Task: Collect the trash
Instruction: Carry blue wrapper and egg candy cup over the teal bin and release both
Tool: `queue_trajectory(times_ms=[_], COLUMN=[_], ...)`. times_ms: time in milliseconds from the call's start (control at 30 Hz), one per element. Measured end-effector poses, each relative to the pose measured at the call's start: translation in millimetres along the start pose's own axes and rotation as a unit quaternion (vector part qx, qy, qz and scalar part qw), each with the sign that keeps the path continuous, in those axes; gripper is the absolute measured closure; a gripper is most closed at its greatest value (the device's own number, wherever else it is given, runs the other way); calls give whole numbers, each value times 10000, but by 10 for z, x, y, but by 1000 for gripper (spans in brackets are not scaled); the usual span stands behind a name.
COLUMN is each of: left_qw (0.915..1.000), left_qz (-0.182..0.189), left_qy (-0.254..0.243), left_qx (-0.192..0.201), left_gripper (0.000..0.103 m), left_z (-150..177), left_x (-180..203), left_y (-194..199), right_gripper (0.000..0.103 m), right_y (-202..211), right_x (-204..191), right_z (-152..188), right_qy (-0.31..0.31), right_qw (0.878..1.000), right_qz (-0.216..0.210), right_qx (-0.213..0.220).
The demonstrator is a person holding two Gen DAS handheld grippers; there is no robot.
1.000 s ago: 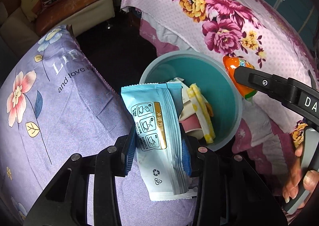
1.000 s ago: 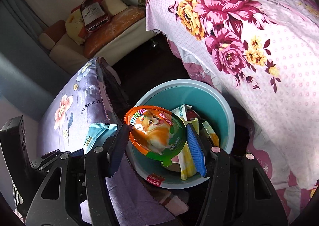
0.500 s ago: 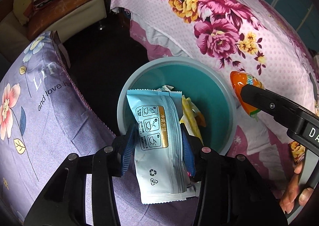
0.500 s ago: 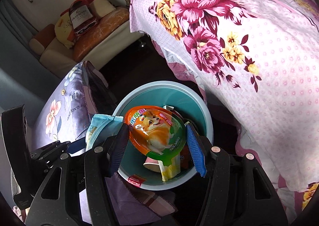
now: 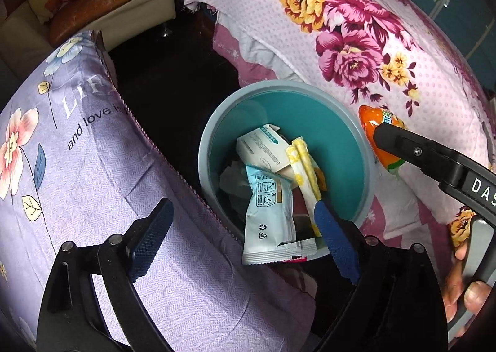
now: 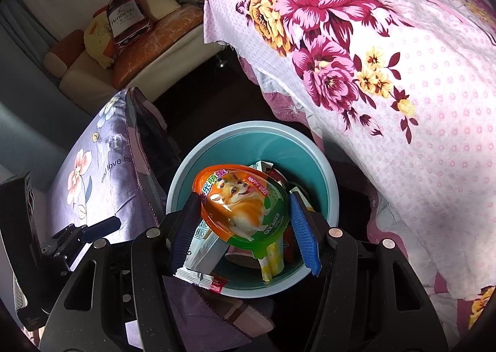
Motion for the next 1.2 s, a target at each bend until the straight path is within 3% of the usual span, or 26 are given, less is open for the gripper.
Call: queue_trajectory(times_ms=[967,1200], left_qw=[9985,9982], left_qz=[-118,-63], left_qy=[461,532], left_qx=[269,286], left_gripper=[10,10], left_z=[222,256], left_x=[-558,-608], left_y=[305,333], right_gripper=[46,34], right_y=[-301,-270], right_x=[-558,-636], right_z=[35,45], right_qy=[562,642], right_qw=[9972,9965], right_qz=[281,350], right_qx=[-397,-394])
Point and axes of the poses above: each gripper's, at about its wrist camera, not at the fingertips, and y roughly against the way its jaws point, x to its right, z to its underside, the point moved 3 cm from there along -y, roughly the way its jaws point, and after that the axes turned 9 degrees about z, right-handed, at the moved point
